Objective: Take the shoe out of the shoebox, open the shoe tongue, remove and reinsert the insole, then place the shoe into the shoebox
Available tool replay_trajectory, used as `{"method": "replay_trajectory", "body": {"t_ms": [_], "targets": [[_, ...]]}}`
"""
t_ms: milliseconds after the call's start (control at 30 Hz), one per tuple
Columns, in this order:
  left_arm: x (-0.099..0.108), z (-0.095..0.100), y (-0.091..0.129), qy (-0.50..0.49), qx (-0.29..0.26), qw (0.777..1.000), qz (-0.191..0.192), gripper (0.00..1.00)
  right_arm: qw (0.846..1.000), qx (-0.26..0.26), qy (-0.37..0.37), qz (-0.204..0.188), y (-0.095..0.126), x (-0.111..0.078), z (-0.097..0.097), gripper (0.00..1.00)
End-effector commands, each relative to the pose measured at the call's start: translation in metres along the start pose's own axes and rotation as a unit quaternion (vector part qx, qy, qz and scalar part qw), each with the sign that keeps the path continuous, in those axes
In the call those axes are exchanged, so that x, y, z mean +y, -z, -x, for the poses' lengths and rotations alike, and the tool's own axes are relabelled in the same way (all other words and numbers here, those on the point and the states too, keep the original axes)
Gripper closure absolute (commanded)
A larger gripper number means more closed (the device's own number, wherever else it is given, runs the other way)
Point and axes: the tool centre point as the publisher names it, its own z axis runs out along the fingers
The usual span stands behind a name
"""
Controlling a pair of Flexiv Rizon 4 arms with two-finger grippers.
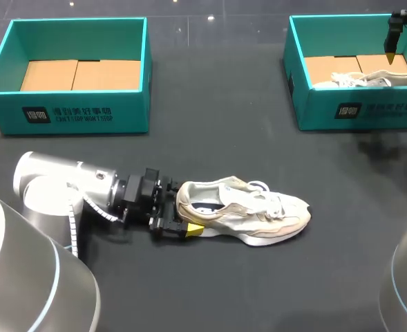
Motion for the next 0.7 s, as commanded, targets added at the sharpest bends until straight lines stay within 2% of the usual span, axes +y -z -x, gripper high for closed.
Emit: {"method": "replay_trajectory", "body": {"t_ms": [33, 67, 100, 167, 200, 700], "targets": [[0.0016, -0.0008, -0.0040, 0.001, 0.001, 1.000, 0.003, 0.00, 1.000, 0.000, 0.000, 0.001, 0.0000, -0.0007, 0.0002, 0.00], [0.0018, -0.0008, -0.0042, 0.001, 0.000, 1.000, 0.003, 0.02, 1.000, 0.000, 0.000, 0.001, 0.0000, -0.0007, 0.0002, 0.00], [0.0020, -0.0006, -0.0045, 0.001, -0.001, 1.000, 0.002, 0.08, 1.000, 0.000, 0.000, 0.001, 0.0000, -0.0007, 0.0002, 0.00], [0.0023, -0.0002, -0.0048, 0.003, -0.004, 1.000, 0.002, 0.62, 1.000, 0.000, 0.000, 0.001, 0.0000, -0.0007, 0.0002, 0.00], [0.0023, -0.0001, -0.0049, 0.003, -0.005, 1.000, 0.002, 1.00, 1.000, 0.000, 0.000, 0.001, 0.0000, -0.0007, 0.0002, 0.00], [0.0006, -0.0029, -0.0016, 0.000, -0.009, 1.000, 0.002, 1.00, 1.000, 0.000, 0.000, 0.001, 0.0000, -0.0007, 0.0002, 0.00]]}}
